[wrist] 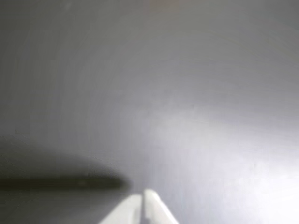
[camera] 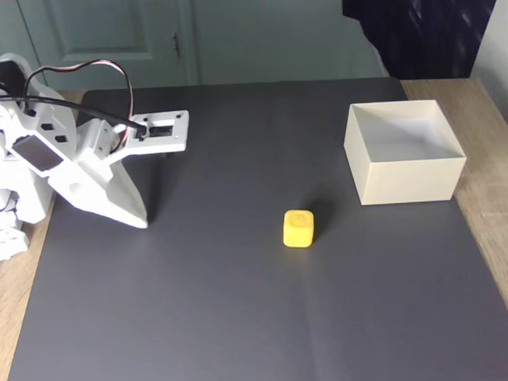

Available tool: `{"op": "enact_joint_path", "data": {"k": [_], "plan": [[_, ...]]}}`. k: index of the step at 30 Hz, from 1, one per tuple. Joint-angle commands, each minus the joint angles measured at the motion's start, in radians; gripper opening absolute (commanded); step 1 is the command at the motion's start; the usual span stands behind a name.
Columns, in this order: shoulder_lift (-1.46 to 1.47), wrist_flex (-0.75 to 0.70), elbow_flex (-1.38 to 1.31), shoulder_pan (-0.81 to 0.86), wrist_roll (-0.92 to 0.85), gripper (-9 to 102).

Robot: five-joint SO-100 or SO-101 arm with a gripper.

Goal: Grasp a cube block and put it in the white box.

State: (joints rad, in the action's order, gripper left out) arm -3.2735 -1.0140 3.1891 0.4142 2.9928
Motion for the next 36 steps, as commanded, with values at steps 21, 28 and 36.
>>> {"op": "enact_joint_path", "data": {"k": [21, 28, 36], "plan": [[0.842, 0.517, -0.565, 0.086, 0.187, 0], [1.112, 0.569, -0.779, 0.135, 0.222, 1], [1.364, 0.607, -1.012, 0.129, 0.235, 2]]}}
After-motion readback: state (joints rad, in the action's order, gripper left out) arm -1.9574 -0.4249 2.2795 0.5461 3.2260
